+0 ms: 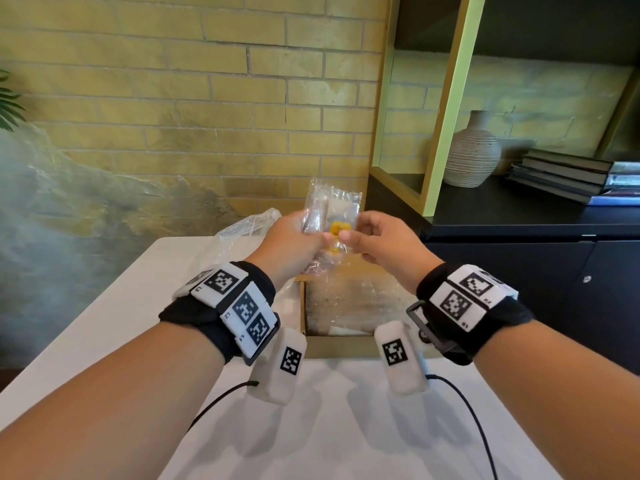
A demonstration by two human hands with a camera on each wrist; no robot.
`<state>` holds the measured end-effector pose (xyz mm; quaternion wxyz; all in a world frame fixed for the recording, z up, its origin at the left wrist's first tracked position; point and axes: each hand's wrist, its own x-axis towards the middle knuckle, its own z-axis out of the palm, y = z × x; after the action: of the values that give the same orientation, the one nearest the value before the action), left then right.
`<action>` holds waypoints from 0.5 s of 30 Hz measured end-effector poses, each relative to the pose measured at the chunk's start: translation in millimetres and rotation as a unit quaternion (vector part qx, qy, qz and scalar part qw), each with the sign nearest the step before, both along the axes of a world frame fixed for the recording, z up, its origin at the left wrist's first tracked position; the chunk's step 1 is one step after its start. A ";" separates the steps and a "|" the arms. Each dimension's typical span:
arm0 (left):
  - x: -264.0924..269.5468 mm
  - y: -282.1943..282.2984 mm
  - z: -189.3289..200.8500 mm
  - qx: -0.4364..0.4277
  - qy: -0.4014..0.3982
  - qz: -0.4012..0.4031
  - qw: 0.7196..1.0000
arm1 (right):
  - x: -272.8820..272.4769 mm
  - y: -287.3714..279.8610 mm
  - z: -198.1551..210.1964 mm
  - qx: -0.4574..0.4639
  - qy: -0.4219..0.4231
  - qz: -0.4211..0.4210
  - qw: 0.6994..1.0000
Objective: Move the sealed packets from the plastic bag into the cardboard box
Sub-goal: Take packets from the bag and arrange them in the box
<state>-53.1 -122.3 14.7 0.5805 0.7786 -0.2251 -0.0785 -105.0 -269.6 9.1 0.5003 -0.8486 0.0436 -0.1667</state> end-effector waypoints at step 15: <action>3.2 3.4 -0.1 -0.051 0.008 0.045 0.998 | -1.6 -33.4 8.8 -0.261 0.087 -0.086 0.958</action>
<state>-50.0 -118.9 14.6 0.6238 0.7569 -0.1891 -0.0469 -106.6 -303.0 17.9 0.2397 -0.9538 0.1151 -0.1398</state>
